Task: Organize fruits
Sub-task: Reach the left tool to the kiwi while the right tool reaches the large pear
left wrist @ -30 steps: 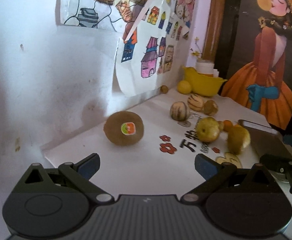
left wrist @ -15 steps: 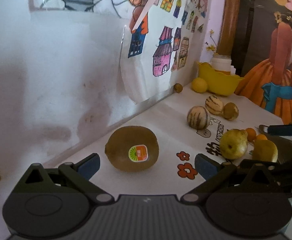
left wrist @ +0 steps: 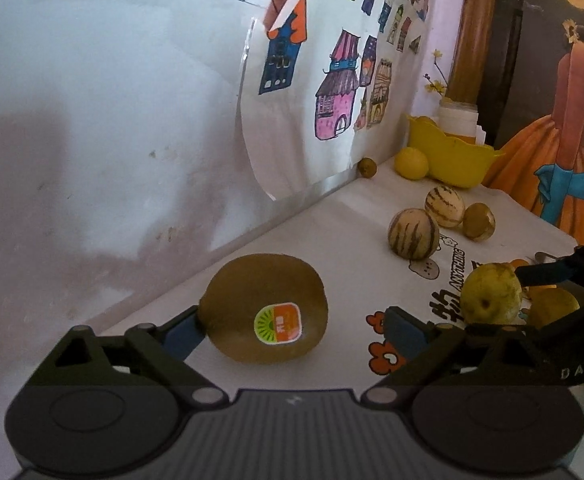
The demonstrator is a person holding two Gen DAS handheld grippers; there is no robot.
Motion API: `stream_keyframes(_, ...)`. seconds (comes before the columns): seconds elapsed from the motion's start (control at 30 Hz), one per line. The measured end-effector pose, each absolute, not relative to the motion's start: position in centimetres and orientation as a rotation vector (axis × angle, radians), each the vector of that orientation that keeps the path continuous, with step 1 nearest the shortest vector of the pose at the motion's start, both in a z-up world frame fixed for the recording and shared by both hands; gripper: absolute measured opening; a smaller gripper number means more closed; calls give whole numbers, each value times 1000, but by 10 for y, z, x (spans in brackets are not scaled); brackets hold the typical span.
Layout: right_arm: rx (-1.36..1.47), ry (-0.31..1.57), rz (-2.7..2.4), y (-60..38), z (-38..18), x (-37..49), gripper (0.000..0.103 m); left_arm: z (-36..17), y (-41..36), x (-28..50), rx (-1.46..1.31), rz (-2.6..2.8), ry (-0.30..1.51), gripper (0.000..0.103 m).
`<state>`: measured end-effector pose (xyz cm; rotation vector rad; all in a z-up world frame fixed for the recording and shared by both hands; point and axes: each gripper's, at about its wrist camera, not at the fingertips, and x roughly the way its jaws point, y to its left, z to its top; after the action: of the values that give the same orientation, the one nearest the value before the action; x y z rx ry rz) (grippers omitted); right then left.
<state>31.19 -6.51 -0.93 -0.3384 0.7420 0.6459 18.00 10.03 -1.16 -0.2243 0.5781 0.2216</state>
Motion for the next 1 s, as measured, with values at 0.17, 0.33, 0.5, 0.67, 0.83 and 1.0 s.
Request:
stream_keyframes(0.17,-304,776,651,-63,-13,321,87,-12,100,183,-227,223,575,97)
stream_keyframes(0.33,-317,786,648,-60,-18,323,83,-13,101,182,-214,236,563,91)
stream_keyframes(0.5,-292,781,639,-63,-20,326,77,-13,101,184,-201,247,561,87)
stream_keyframes(0.67,-290,763,628,-63,-20,324,75,-13,99,186,-178,279,563,78)
stream_keyframes(0.83,-294,740,619,-63,-21,321,75,-15,98,186,-145,299,562,70)
stream_keyframes(1.0,-305,712,611,-63,-22,316,74,-15,95,185,-114,295,568,69)
